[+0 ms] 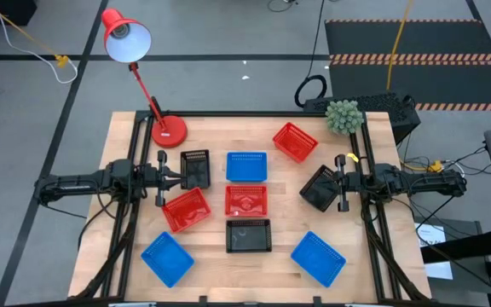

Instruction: Stack baskets by color

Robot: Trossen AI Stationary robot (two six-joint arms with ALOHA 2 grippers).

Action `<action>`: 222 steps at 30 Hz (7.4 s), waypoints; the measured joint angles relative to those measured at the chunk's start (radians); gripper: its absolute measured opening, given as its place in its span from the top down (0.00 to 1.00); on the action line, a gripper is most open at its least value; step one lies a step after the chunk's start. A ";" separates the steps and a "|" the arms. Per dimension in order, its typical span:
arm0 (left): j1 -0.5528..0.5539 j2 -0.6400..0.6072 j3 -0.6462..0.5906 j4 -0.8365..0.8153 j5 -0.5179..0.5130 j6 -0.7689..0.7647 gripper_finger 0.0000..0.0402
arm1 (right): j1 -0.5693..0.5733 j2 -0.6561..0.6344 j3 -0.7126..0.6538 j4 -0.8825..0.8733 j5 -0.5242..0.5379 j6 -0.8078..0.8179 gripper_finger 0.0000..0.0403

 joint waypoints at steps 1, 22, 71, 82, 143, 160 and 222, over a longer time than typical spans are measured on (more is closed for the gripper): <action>0.000 0.000 0.000 0.000 0.000 0.000 0.92 | 0.000 0.000 0.000 0.000 0.000 0.000 1.00; 0.000 0.000 0.000 0.000 0.000 0.000 0.92 | 0.000 0.000 0.000 0.000 0.000 0.000 1.00; 0.000 0.000 0.000 0.006 0.000 0.000 0.92 | 0.001 0.199 0.237 -0.073 -0.001 0.038 1.00; 0.000 0.000 0.000 0.014 0.000 0.000 0.92 | 0.002 0.478 0.515 -0.082 0.000 0.134 1.00; -0.021 0.694 0.927 -0.360 0.078 -0.405 0.92 | 0.013 0.706 0.803 -0.256 0.130 0.237 1.00; -0.023 0.979 0.925 -0.295 0.039 -0.126 0.92 | 0.154 0.985 0.957 -0.671 0.133 0.415 1.00; -0.096 1.068 0.925 -0.278 0.038 -0.061 0.92 | 0.402 1.075 0.691 -1.019 0.207 0.488 0.65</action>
